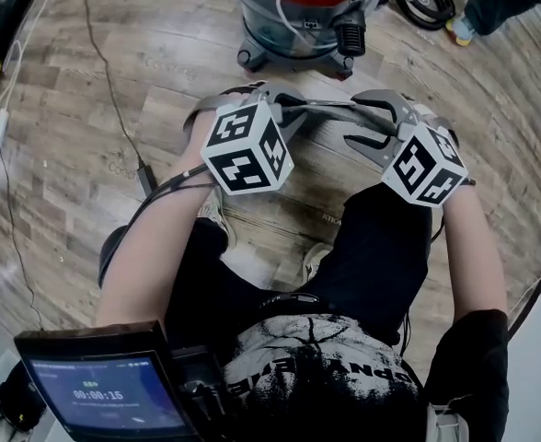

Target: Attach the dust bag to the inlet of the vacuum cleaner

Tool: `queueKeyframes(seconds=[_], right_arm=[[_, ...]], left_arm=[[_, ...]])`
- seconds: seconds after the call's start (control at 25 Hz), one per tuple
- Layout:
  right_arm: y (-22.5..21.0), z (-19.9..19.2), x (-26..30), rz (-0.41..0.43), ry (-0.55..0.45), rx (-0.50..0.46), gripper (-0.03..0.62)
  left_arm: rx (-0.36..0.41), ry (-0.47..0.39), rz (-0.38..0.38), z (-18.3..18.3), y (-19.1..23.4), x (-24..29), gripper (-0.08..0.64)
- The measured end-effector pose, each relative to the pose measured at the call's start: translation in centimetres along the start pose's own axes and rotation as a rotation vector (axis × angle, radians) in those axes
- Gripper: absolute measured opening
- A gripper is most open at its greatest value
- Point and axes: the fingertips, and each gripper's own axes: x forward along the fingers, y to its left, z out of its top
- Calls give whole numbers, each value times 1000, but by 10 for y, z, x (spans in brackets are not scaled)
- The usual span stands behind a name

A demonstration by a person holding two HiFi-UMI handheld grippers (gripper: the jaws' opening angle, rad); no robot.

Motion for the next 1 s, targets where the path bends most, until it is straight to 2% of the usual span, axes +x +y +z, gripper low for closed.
queueKeyframes(seconds=[0.08, 0.2, 0.28, 0.32, 0.52, 0.64, 0.84, 1.0], right_arm=[[-4, 0, 7, -59, 58, -71, 261], [-11, -7, 15, -143, 135, -151, 197], [-16, -9, 14, -182, 149, -164, 76], [-18, -9, 12, -187, 147, -159, 57], [-27, -12, 2, -138, 123, -71, 32], [-36, -21, -9, -133, 98, -26, 32], [-39, -34, -40, -158, 51, -15, 34], [-52, -30, -60, -192, 1, -57, 46]], left_arm=[[-10, -9, -6, 3, 0, -2, 21], [-12, -13, -15, 8, -1, -2, 21], [-4, -12, -16, 11, -1, -1, 23], [3, -9, -16, 11, 0, -2, 23], [80, 15, 0, 20, 6, 4, 40], [80, 11, 30, 33, 13, 14, 53], [101, 46, 44, 65, 8, 16, 36], [115, 115, 32, 82, 13, 8, 26]])
